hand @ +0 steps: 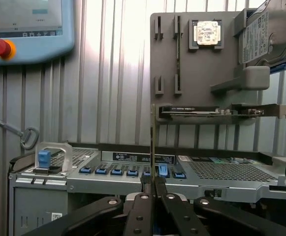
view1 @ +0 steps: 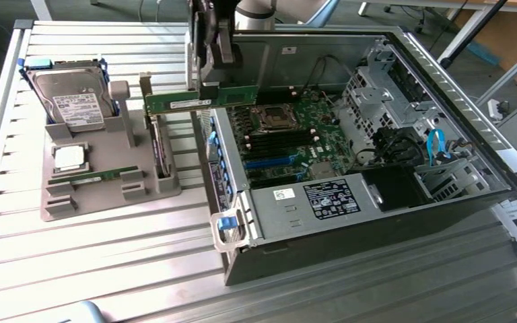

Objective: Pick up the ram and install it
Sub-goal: 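Pick up the ram and move it above insertion slot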

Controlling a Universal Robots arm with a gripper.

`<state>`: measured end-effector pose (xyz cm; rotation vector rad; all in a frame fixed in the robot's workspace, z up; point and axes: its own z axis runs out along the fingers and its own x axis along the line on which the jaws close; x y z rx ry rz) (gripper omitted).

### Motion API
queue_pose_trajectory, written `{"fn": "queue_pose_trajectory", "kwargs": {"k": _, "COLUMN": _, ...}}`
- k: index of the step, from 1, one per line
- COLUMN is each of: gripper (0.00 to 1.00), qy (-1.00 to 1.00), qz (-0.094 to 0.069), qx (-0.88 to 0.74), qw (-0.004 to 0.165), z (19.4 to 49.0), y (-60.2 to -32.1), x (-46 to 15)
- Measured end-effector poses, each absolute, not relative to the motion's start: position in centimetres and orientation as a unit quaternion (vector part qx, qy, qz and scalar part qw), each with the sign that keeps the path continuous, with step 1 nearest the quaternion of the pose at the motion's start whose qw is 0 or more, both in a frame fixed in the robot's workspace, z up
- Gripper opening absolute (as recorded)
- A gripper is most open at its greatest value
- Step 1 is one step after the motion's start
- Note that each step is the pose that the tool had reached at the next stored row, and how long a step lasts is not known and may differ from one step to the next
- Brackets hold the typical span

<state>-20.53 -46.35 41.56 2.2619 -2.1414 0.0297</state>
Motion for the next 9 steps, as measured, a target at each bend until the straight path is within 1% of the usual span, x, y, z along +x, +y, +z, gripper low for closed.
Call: {"fn": "queue_pose_trajectory", "kwargs": {"k": 9, "gripper": 0.12, "qy": -0.687, "qz": 0.010, "qx": 0.726, "qw": 0.014, "z": 41.55, "y": -46.36, "x": -19.63}}
